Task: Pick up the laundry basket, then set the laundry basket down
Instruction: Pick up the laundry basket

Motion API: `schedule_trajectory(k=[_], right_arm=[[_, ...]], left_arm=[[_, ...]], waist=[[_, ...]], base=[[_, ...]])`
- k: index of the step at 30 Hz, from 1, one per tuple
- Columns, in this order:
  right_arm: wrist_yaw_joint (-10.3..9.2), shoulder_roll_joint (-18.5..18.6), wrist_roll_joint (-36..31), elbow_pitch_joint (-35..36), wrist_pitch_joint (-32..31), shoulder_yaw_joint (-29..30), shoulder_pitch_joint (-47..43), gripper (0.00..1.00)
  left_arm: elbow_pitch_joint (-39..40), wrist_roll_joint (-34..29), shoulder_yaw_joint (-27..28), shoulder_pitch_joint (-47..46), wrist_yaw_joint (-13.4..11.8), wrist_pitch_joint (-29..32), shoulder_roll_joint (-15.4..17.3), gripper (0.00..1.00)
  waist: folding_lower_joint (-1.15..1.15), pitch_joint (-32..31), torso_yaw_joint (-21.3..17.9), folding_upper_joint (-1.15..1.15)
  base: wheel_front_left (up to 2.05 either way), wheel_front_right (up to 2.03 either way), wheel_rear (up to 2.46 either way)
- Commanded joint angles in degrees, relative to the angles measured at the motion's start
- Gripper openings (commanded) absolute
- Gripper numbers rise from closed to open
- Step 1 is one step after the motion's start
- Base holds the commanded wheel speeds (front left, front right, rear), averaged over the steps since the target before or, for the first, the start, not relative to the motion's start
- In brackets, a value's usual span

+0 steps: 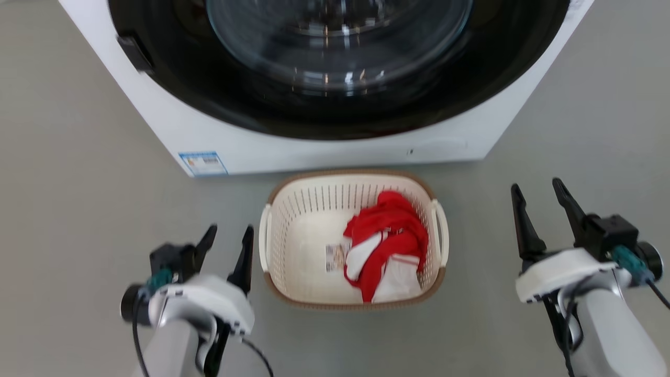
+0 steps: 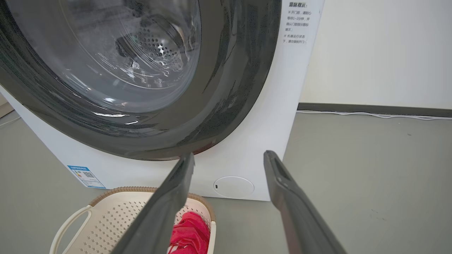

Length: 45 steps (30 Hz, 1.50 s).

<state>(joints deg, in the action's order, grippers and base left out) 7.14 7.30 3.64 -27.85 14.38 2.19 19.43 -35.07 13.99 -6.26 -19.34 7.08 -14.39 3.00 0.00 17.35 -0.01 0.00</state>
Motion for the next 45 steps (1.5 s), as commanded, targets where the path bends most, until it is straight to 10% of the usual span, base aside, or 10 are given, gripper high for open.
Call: schedule_trajectory(k=[1, 21, 45], right_arm=[[0.35, 0.33, 0.51, -0.20, 0.62, -1.49, 1.92, 1.00], [0.35, 1.32, 4.79, -25.27, 0.62, -8.74, 18.53, 1.00], [0.35, 2.71, 6.89, -27.66, 0.62, -12.68, 23.86, 1.00]], left_arm=[[0.00, -0.41, 1.26, -3.09, 0.23, -0.61, 0.48, 1.00], [-20.70, 3.96, -3.18, -21.74, -0.01, -0.61, -0.10, 1.00], [-25.63, 11.57, -11.57, -31.24, -3.28, -0.61, -0.12, 1.00]], waist=[[0.00, 3.30, -0.16, 0.00], [0.00, 16.82, 0.64, 0.00], [0.00, 27.74, 2.89, 0.00]], base=[[0.00, 0.00, 0.00], [0.00, 0.00, 0.00], [0.00, 0.00, 0.00]])
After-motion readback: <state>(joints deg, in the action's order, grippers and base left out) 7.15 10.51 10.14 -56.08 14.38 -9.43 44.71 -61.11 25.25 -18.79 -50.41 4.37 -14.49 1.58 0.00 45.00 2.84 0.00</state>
